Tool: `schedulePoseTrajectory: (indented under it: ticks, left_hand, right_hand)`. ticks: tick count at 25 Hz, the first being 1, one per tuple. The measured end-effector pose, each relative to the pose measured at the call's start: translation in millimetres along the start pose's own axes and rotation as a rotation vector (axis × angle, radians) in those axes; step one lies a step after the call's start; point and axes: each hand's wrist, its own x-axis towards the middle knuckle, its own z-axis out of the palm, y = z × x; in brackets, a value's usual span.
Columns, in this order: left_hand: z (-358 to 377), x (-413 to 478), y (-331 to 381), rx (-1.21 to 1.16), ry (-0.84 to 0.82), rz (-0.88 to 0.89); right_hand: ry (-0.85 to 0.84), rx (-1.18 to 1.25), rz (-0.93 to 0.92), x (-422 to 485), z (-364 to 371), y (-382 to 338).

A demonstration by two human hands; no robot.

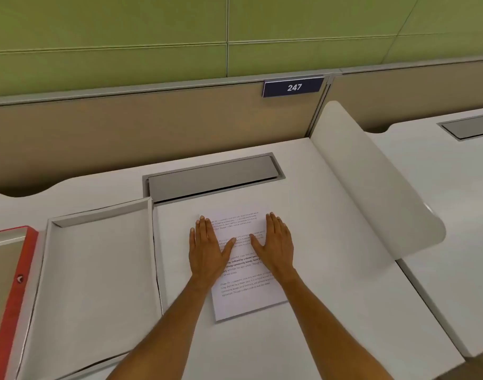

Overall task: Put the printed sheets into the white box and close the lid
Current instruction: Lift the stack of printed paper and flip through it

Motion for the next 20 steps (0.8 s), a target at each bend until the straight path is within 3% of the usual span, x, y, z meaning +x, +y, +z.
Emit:
schedulePoseTrajectory:
  ticks: [8,12,15,20]
  left_hand:
    - [9,-18,4,-0.140,0.020,-0.137]
    - [2,-16,17,-0.161,0.013,-0.417]
    - [-10,-3,26,-0.189,-0.062,-0.599]
    - [-20,11,37,-0.321,-0.190,-0.769]
  right_hand:
    - [0.071,0.207,0.209,-7,6,-3]
    - [0.114,0.236,0.410,-6,4,-8]
    - [0.053,0.261,0.557,-2,1,-13]
    - [-0.027,0.286,0.627,6,-2,-17]
